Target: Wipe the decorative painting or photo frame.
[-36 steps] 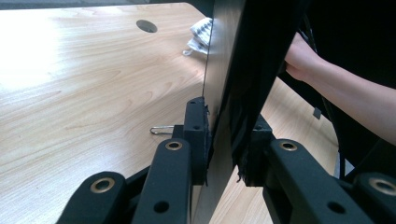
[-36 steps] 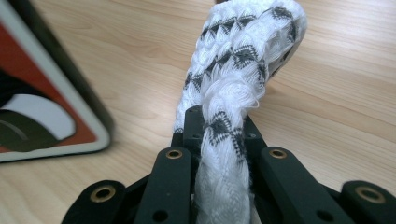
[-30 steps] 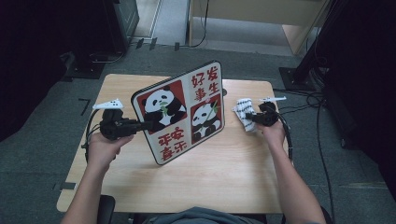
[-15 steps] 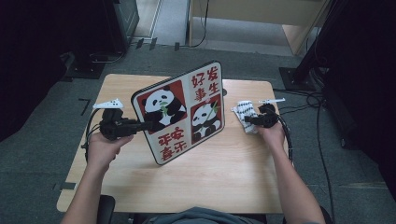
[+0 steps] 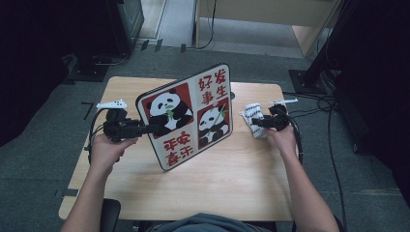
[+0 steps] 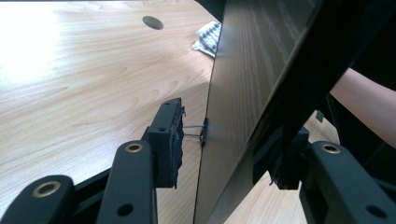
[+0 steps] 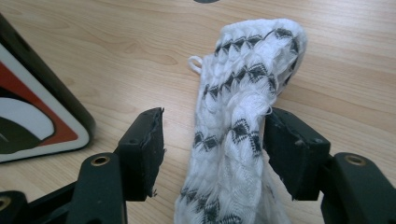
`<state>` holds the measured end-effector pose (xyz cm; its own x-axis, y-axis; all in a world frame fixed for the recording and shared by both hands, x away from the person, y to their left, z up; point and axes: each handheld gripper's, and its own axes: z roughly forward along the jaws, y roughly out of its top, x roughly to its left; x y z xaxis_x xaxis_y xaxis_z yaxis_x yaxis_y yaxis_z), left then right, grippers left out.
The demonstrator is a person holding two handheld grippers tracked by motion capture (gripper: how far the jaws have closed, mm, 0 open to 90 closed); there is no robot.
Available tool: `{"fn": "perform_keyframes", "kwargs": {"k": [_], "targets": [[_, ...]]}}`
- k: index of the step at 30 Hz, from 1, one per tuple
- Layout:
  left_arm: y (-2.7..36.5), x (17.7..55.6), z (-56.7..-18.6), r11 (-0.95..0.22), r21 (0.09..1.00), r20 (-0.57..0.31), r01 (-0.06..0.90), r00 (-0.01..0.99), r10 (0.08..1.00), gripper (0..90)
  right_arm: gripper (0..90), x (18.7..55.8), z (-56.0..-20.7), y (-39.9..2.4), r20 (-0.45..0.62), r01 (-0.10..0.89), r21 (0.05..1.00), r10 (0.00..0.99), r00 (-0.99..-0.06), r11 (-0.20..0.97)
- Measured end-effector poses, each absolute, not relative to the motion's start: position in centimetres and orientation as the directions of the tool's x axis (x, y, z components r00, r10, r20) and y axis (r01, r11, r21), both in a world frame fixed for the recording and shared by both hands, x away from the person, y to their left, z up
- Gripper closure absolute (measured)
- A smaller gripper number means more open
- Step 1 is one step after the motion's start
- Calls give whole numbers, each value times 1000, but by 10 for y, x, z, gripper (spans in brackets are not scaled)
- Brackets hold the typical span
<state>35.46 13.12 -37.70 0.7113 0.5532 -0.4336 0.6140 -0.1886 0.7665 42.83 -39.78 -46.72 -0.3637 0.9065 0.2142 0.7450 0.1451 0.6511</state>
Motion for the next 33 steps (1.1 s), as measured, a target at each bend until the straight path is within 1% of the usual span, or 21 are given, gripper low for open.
{"fn": "perform_keyframes", "kwargs": {"k": [4,8,11,15,17,20,23,28,33], "targets": [[131,355,-376,-190,769,-424,610,711,561,526,398,424,-461,-395,162,729,663,919,-361,170],[131,354,-375,-197,774,-407,602,711,573,520,396,417,-450,-395,181,711,684,907,-380,161],[131,354,-375,-198,773,-407,603,710,575,509,394,410,-442,-393,181,696,697,897,-402,172],[132,355,-375,-193,773,-405,604,705,582,498,396,398,-437,-390,207,683,713,882,-423,160],[132,356,-376,-201,770,-400,606,704,587,492,398,392,-437,-386,217,678,718,874,-434,158],[134,356,-379,-205,763,-400,613,697,595,487,399,384,-438,-376,165,662,718,872,-462,215],[134,356,-379,-203,763,-393,613,690,608,492,403,380,-437,-372,189,659,726,863,-469,199],[134,358,-379,-195,761,-399,618,684,610,488,405,375,-437,-368,173,646,728,851,-496,229],[134,360,-380,-194,762,-396,618,682,615,481,409,376,-439,-369,189,647,729,843,-504,223]]}}
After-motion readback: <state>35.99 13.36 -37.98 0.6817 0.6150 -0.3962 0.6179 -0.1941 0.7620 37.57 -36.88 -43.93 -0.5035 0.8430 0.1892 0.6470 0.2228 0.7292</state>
